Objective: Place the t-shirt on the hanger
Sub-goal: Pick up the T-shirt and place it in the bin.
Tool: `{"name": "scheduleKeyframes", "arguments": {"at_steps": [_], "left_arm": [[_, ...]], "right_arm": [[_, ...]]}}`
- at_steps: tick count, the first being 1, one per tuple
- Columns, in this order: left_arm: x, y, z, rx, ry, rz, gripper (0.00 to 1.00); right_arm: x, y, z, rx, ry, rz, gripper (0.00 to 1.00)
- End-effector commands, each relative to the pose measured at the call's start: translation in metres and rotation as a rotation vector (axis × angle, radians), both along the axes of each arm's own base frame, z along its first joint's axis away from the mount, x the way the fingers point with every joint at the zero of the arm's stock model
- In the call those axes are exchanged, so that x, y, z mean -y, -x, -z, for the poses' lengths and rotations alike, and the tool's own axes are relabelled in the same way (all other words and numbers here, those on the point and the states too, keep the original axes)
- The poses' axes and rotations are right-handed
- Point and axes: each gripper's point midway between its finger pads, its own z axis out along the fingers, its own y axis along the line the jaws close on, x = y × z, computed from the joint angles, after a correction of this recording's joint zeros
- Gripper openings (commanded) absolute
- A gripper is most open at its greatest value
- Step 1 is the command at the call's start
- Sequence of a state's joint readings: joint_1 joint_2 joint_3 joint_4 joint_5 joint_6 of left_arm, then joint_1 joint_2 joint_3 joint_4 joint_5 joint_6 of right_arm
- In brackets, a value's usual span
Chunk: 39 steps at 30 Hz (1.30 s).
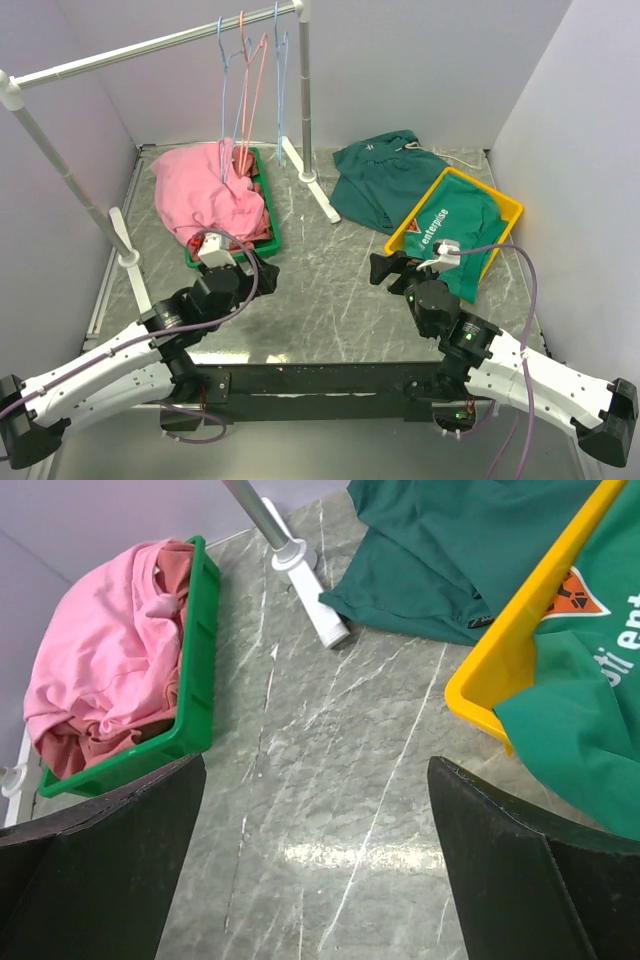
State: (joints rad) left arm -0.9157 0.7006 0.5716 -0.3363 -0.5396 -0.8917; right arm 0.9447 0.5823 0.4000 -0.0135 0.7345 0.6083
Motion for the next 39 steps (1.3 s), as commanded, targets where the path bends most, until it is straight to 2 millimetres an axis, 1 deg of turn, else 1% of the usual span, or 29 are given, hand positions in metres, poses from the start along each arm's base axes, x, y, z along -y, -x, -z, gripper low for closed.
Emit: {"name": "scheduleKeyframes", "arguments": {"at_steps": [1,2,4,5,8,9,15,17,18,19,20,21,22,23,24,25,26,28,29,30,31,32,33,34,35,36,37,38,39], "left_arm": [[-0.009,0.002,-0.002,-0.040,0.046,-0.074,0.97],[-0.015,0.005,0.004,-0.066,0.028,-0.095,0.96],[-0.025,0.004,0.002,-0.085,0.064,-0.176,0.97],[-0.036,0.008,0.008,-0.108,0.040,-0.213,0.96],[-0.055,0.009,0.001,-0.098,0.087,-0.315,0.96],[-0.068,0.014,0.007,-0.116,0.057,-0.353,0.96],[-0.113,0.004,-0.020,-0.052,0.066,-0.549,0.97],[-0.120,-0.002,-0.025,-0.035,0.026,-0.559,0.98],[-0.133,-0.008,-0.025,-0.031,0.014,-0.608,0.99],[-0.135,-0.017,-0.031,-0.009,0.000,-0.603,0.99],[-0.132,-0.023,-0.026,-0.038,-0.002,-0.578,0.99],[-0.150,-0.033,-0.024,-0.046,-0.001,-0.636,0.99],[-0.155,-0.042,-0.027,-0.032,-0.006,-0.638,0.98],[-0.150,-0.051,-0.024,-0.056,0.024,-0.597,0.97],[-0.171,-0.060,-0.027,-0.047,0.044,-0.652,0.95],[-0.177,-0.067,-0.030,-0.037,0.051,-0.649,0.94],[-0.179,-0.082,-0.037,-0.003,0.092,-0.641,0.90],[-0.193,-0.100,-0.044,0.015,0.152,-0.634,0.86],[-0.198,-0.116,-0.038,-0.005,0.163,-0.633,0.81],[-0.204,-0.126,-0.046,0.002,0.185,-0.635,0.79],[-0.208,-0.135,-0.044,-0.012,0.187,-0.642,0.77],[-0.211,-0.148,-0.028,-0.063,0.176,-0.654,0.73],[-0.215,-0.161,-0.037,-0.043,0.180,-0.659,0.70],[-0.218,-0.168,-0.034,-0.055,0.188,-0.674,0.68],[-0.220,-0.177,-0.022,-0.091,0.183,-0.684,0.65],[-0.221,-0.187,-0.033,-0.058,0.193,-0.681,0.63],[-0.219,-0.194,-0.036,-0.051,0.201,-0.667,0.62],[-0.220,-0.200,-0.026,-0.079,0.195,-0.668,0.59],[-0.223,-0.209,-0.037,-0.062,0.194,-0.678,0.58]], "right_arm": [[0.002,-0.003,-0.016,0.021,-0.026,0.028,1.00],[0.001,-0.003,-0.016,0.020,-0.027,0.025,1.00],[-0.001,-0.003,-0.014,0.013,-0.022,0.015,1.00],[-0.003,-0.003,-0.014,0.011,-0.025,0.012,1.00],[-0.006,-0.003,-0.011,-0.006,-0.013,-0.002,1.00],[-0.008,-0.003,-0.010,-0.012,-0.007,-0.004,1.00],[-0.011,-0.002,-0.002,-0.038,0.004,-0.020,1.00],[-0.015,-0.002,-0.004,-0.036,-0.005,-0.031,1.00],[-0.017,-0.002,-0.003,-0.043,-0.001,-0.045,1.00],[-0.019,-0.002,-0.003,-0.044,0.001,-0.050,1.00],[-0.019,-0.002,-0.002,-0.049,0.007,-0.051,1.00],[-0.021,-0.003,-0.003,-0.053,0.012,-0.052,1.00],[-0.021,-0.002,-0.003,-0.057,0.021,-0.054,1.00],[-0.021,-0.003,-0.002,-0.061,0.023,-0.054,1.00],[-0.022,-0.003,-0.003,-0.064,0.026,-0.055,1.00],[-0.025,-0.003,-0.003,-0.069,0.027,-0.065,1.00],[-0.026,-0.003,-0.003,-0.072,0.028,-0.073,1.00],[-0.030,-0.002,-0.002,-0.081,0.029,-0.087,1.00],[-0.033,-0.002,-0.002,-0.085,0.028,-0.101,1.00],[-0.035,-0.002,-0.001,-0.089,0.031,-0.106,1.00],[-0.035,-0.002,-0.001,-0.092,0.030,-0.107,1.00],[-0.036,-0.001,0.000,-0.098,0.033,-0.112,1.00],[-0.037,-0.002,0.000,-0.101,0.034,-0.112,1.00],[-0.037,-0.001,0.001,-0.107,0.037,-0.115,1.00],[-0.038,-0.001,0.000,-0.108,0.034,-0.119,1.00],[-0.039,-0.001,-0.001,-0.108,0.029,-0.122,1.00],[-0.040,0.000,-0.001,-0.111,0.027,-0.124,1.00],[-0.040,0.000,-0.003,-0.108,0.023,-0.127,1.00],[-0.042,0.001,-0.004,-0.106,0.014,-0.136,1.00]]}}
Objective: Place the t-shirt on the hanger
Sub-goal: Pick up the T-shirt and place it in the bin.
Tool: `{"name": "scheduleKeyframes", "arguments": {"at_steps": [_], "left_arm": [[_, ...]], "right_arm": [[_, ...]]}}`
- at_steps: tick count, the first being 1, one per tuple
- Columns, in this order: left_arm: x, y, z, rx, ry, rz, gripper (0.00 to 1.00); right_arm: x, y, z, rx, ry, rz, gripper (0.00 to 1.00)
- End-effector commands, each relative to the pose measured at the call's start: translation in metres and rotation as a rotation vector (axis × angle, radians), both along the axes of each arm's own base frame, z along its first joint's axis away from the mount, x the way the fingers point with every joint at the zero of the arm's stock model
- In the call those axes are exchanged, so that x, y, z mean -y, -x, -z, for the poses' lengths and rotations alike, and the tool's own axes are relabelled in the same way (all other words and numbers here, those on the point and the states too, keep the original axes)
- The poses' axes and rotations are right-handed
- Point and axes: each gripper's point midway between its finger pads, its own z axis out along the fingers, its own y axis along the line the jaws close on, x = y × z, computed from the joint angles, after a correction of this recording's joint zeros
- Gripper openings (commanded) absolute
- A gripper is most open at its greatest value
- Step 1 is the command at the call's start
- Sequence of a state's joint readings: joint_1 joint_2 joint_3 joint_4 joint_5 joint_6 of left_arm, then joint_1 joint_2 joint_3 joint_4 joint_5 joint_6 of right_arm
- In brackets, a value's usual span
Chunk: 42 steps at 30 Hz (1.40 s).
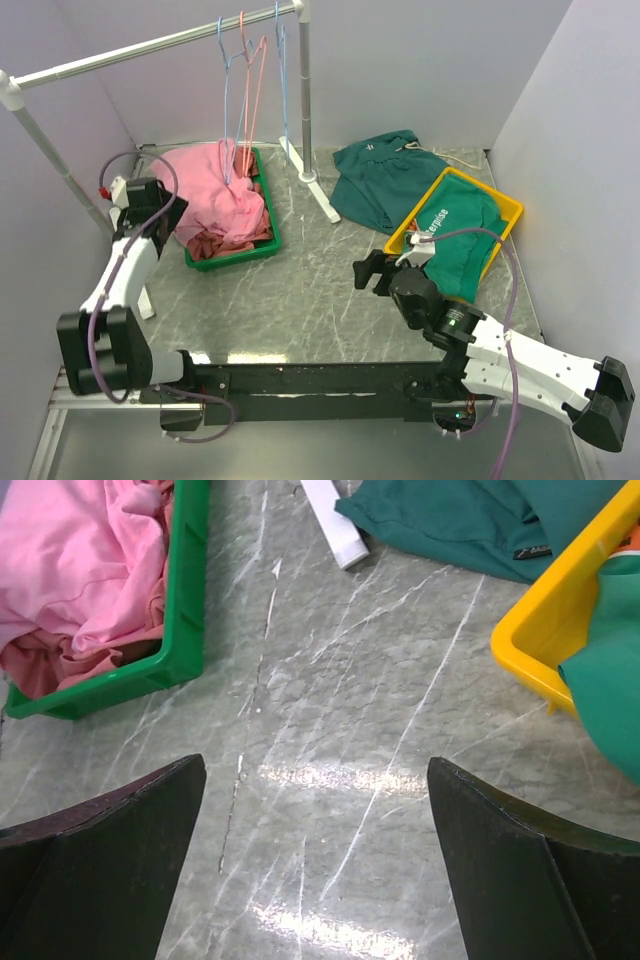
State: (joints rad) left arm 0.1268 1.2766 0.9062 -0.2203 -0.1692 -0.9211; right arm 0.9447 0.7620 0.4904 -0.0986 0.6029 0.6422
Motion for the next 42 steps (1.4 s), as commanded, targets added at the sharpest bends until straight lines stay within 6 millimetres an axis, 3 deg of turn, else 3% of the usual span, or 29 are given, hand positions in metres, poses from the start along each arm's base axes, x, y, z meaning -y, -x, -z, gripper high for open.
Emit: {"name": "scheduleKeyframes", "arguments": {"at_steps": [1,2,6,8,9,10,16,18,21,22,24,25,30,31,42], "left_arm": [[-0.003,-0.039,-0.039,0.095,-0.010,0.017,0.58],[-0.005,-0.042,-0.030,0.065,-0.005,0.004,0.57],[-0.012,-0.056,-0.026,0.065,-0.014,-0.027,0.62],[-0.015,-0.060,-0.010,-0.004,-0.036,-0.038,0.63],[-0.011,-0.068,-0.016,-0.005,-0.061,-0.029,0.64],[-0.012,-0.071,-0.002,-0.059,-0.079,-0.037,0.64],[-0.004,-0.073,0.029,-0.168,-0.152,-0.063,0.61],[-0.004,-0.074,0.032,-0.175,-0.167,-0.064,0.55],[-0.005,-0.072,0.037,-0.201,-0.180,-0.065,0.32],[-0.007,-0.071,0.031,-0.188,-0.185,-0.075,0.19],[-0.005,-0.072,0.021,-0.155,-0.198,-0.060,0.12],[-0.006,-0.071,0.012,-0.137,-0.202,-0.062,0.01],[-0.003,-0.068,-0.041,-0.033,-0.238,-0.037,0.01],[-0.001,-0.065,-0.062,0.026,-0.236,-0.036,0.01],[0.005,-0.035,-0.184,0.306,-0.264,-0.004,0.01]], "right_arm": [[-0.010,-0.001,-0.029,0.030,-0.080,-0.016,1.00],[-0.011,-0.001,-0.028,0.030,-0.084,-0.020,1.00],[-0.014,-0.001,-0.027,0.028,-0.093,-0.029,1.00],[-0.014,-0.001,-0.028,0.025,-0.092,-0.027,1.00],[-0.014,-0.001,-0.028,0.022,-0.087,-0.025,1.00],[-0.013,-0.002,-0.030,0.024,-0.087,-0.018,1.00],[-0.010,-0.002,-0.035,0.036,-0.095,-0.008,1.00],[-0.010,-0.001,-0.035,0.035,-0.099,-0.012,1.00],[-0.006,0.000,-0.034,0.036,-0.104,-0.002,1.00],[-0.005,0.000,-0.034,0.039,-0.107,0.003,1.00],[-0.002,0.000,-0.035,0.045,-0.112,0.009,1.00],[-0.002,0.001,-0.034,0.046,-0.114,0.010,1.00],[0.001,0.000,-0.037,0.061,-0.123,0.021,1.00],[0.002,0.000,-0.037,0.062,-0.122,0.023,1.00],[0.001,-0.002,-0.038,0.060,-0.108,0.028,1.00]]}}
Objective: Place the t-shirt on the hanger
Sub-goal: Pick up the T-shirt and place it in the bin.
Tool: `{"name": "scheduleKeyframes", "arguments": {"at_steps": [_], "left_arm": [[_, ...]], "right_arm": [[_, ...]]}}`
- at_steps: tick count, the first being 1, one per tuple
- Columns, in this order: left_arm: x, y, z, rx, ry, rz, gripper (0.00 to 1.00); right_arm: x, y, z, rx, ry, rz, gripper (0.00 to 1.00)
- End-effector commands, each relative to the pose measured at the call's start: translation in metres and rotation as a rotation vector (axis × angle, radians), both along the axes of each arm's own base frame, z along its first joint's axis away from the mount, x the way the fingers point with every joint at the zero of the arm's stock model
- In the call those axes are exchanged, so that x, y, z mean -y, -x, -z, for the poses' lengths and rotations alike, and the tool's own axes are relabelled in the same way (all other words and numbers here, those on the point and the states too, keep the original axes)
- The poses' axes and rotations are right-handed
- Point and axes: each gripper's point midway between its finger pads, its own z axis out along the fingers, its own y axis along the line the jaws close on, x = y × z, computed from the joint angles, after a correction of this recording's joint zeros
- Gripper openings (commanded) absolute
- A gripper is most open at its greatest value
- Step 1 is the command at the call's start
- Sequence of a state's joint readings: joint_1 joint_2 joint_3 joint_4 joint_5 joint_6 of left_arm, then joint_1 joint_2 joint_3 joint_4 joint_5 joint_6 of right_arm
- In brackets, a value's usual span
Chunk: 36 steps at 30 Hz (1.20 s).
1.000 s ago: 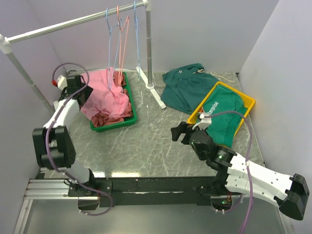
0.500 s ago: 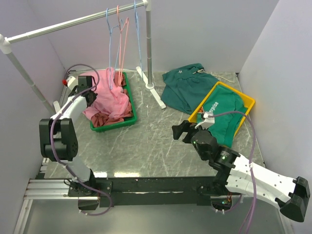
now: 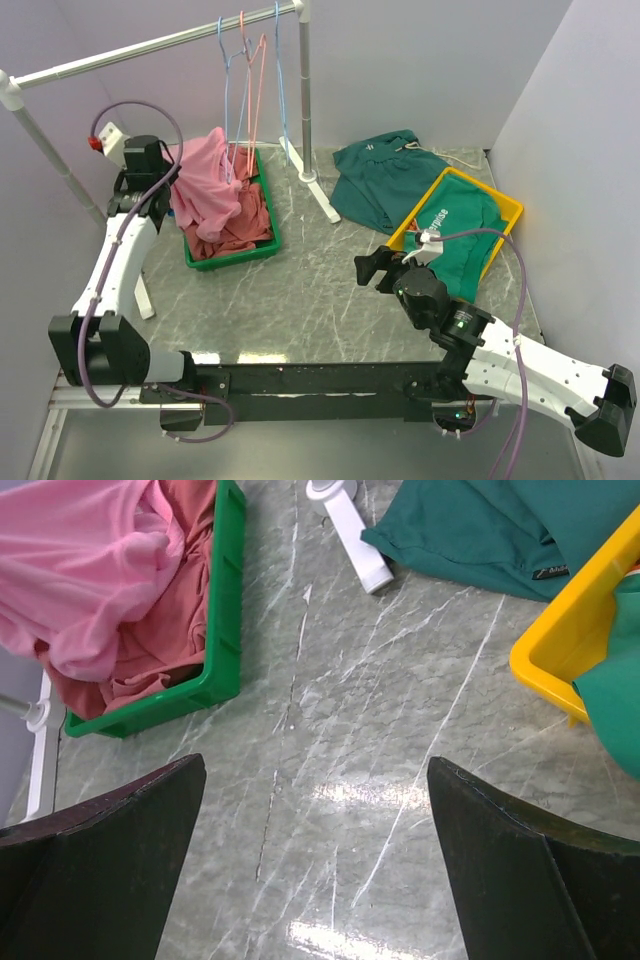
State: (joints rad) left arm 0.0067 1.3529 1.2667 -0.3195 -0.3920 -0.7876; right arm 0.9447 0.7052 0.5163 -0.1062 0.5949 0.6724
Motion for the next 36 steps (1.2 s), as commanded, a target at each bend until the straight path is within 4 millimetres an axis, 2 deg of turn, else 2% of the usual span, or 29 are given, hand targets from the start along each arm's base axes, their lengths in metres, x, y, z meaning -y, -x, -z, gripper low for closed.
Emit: {"name": "scheduleKeyframes", "arguments": {"at_steps": [1,2,3,6,7,11,13,16,17,19,20,26,36], "left_arm": [[0.005,0.010,-0.082,0.198,-0.036,0.050,0.01],[0.007,0.013,-0.096,0.225,-0.040,0.059,0.01],[0.008,0.016,-0.101,0.224,-0.049,0.069,0.01],[0.009,0.030,-0.132,0.294,-0.075,0.087,0.01],[0.009,0.038,-0.147,0.333,-0.085,0.086,0.01],[0.010,0.048,-0.183,0.419,-0.122,0.105,0.01],[0.012,0.045,-0.189,0.427,-0.135,0.120,0.01],[0.014,0.046,-0.206,0.475,-0.154,0.130,0.01],[0.014,0.049,-0.218,0.501,-0.159,0.131,0.01],[0.017,0.047,-0.225,0.506,-0.166,0.147,0.01],[0.017,0.051,-0.238,0.533,-0.170,0.150,0.01],[0.018,0.067,-0.278,0.625,-0.205,0.153,0.01],[0.015,0.085,-0.326,0.723,-0.253,0.134,0.01]], "right_arm": [[0.001,-0.004,-0.015,0.027,-0.019,0.029,1.00],[0.001,-0.005,-0.015,0.026,-0.015,0.032,1.00],[0.000,-0.006,-0.015,0.026,-0.014,0.028,1.00],[-0.004,-0.007,-0.016,0.023,-0.008,0.018,1.00],[-0.005,-0.007,-0.017,0.024,-0.010,0.018,1.00],[-0.009,-0.009,-0.018,0.019,-0.002,0.008,1.00],[-0.011,-0.009,-0.019,0.017,0.001,0.004,1.00],[-0.013,-0.010,-0.019,0.016,0.006,-0.002,1.00],[-0.013,-0.010,-0.019,0.014,0.011,-0.002,1.00],[-0.013,-0.010,-0.019,0.013,0.018,0.000,1.00],[-0.013,-0.011,-0.018,0.010,0.021,0.000,1.00],[-0.017,-0.012,-0.019,0.012,0.025,-0.008,1.00],[-0.024,-0.014,-0.019,0.003,0.048,-0.032,1.00]]}}
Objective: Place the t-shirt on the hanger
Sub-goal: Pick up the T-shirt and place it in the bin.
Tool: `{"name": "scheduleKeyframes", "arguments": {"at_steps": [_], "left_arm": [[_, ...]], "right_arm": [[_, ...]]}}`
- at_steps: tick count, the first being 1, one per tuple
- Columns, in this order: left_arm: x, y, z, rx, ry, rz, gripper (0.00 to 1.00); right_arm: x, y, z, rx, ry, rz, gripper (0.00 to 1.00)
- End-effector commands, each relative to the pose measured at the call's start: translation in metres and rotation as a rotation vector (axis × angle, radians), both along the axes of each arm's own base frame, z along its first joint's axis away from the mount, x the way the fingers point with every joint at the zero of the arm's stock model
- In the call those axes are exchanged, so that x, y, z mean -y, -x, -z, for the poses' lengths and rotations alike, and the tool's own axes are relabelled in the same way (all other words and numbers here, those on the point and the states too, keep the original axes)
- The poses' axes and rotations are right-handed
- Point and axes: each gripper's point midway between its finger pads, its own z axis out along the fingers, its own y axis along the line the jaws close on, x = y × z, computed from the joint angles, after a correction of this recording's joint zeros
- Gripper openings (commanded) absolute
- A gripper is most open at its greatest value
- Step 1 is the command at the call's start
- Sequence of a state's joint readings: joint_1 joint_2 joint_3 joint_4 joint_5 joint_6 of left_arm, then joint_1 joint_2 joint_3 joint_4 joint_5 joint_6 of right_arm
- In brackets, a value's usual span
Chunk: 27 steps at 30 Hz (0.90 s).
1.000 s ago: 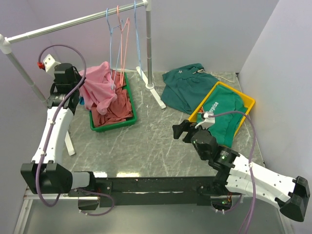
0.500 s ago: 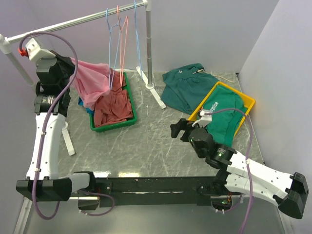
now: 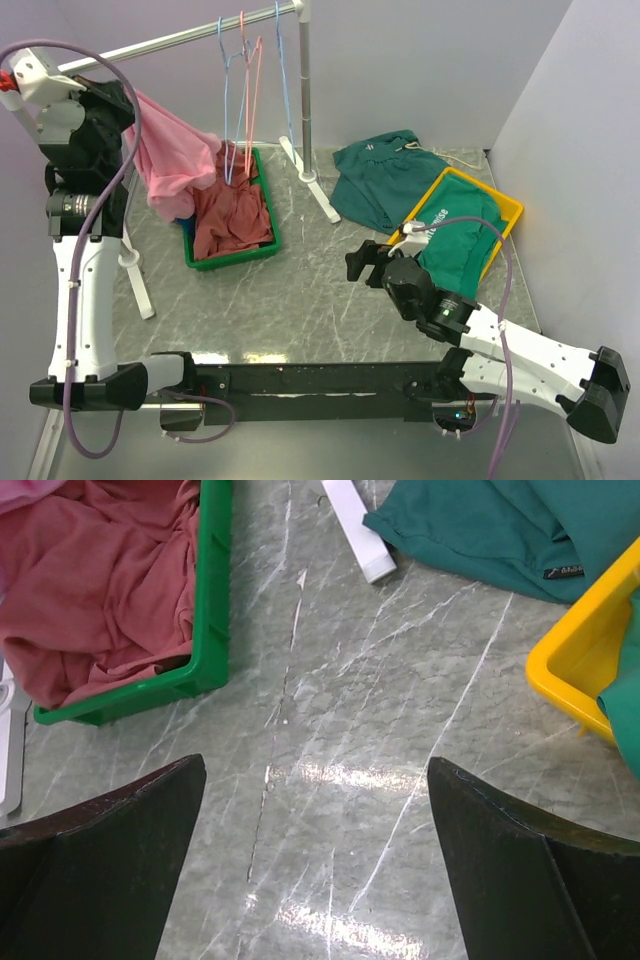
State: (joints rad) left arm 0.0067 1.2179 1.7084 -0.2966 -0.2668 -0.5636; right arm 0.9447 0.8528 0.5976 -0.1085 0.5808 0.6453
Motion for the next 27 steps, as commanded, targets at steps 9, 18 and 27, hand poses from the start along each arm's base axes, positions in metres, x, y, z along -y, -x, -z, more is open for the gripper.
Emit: {"name": "scheduleKeyframes", "arguments": {"at_steps": [9,18,27], "left_arm": [[0.006,0.067,-0.119,0.342,-0.052,0.021,0.01],[0.016,0.105,-0.153,0.436,-0.079,0.072,0.01],[0.033,0.173,-0.176,0.524,-0.120,0.152,0.01]], "right_arm": [[-0.015,-0.004,-0.021,0.031,-0.020,-0.044,1.00],[-0.025,-0.003,-0.023,0.027,-0.021,-0.085,1.00],[-0.031,0.000,-0.029,0.043,-0.036,-0.128,1.00]]}}
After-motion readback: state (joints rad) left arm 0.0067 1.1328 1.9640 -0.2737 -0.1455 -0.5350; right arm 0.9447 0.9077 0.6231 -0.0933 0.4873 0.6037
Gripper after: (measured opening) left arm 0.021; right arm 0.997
